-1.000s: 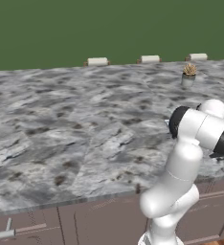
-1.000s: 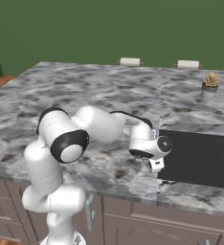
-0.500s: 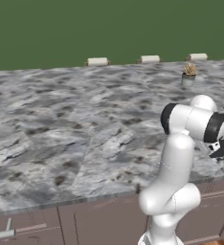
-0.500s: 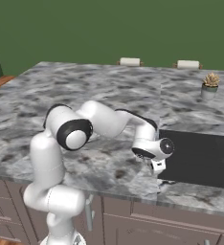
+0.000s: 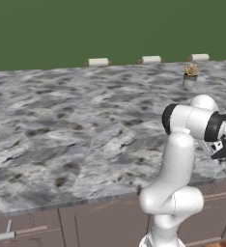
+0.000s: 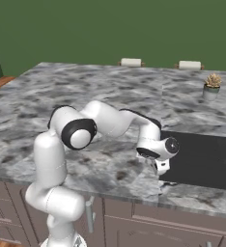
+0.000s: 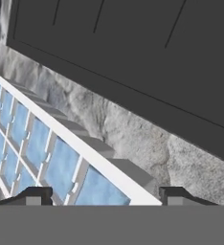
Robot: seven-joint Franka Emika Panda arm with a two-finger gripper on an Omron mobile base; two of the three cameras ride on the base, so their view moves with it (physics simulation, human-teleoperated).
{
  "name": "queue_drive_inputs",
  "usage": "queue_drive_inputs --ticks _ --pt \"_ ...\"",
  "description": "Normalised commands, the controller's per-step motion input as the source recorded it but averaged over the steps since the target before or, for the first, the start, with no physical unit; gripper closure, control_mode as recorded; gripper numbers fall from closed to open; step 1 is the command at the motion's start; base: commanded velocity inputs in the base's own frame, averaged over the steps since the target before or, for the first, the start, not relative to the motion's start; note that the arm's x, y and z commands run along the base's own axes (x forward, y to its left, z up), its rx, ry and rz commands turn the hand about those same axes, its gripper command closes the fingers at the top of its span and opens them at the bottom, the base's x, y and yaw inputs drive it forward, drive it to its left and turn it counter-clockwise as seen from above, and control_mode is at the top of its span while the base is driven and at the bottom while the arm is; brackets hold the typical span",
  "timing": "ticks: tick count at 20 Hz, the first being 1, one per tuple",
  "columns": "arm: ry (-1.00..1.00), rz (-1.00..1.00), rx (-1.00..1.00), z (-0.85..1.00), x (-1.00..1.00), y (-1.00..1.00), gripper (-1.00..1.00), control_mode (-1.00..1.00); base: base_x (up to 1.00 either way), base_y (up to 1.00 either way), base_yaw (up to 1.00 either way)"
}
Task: The ice cube tray has been filled with water. Take the tray and place it in the freezer to make ice. Close the freezer door after placing the tray.
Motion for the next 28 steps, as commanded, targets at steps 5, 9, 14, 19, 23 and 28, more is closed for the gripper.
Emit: queue_drive_inputs --ticks 5,9,14,19,23,28 --pt "0.0 0.0 0.0 -0.35 0.28 0.11 1.0 -1.0 0.0 0.0 0.0" --pt "0.0 0.0 0.0 -0.23 0.16 0.13 1.0 -1.0 0.0 0.0 0.0" --pt "0.0 0.0 0.0 0.0 0.0 0.0 1.0 -1.0 0.0 0.0 0.0" --pt "-0.05 0.0 0.0 0.16 -0.09 0.01 1.0 -1.0 0.0 0.0 0.0" --pt "-0.09 0.03 0.0 0.42 -0.29 0.0 1.0 -1.0 0.0 0.0 0.0" --pt "-0.12 0.01 0.0 0.5 -0.3 0.0 1.0 -1.0 0.0 0.0 0.0"
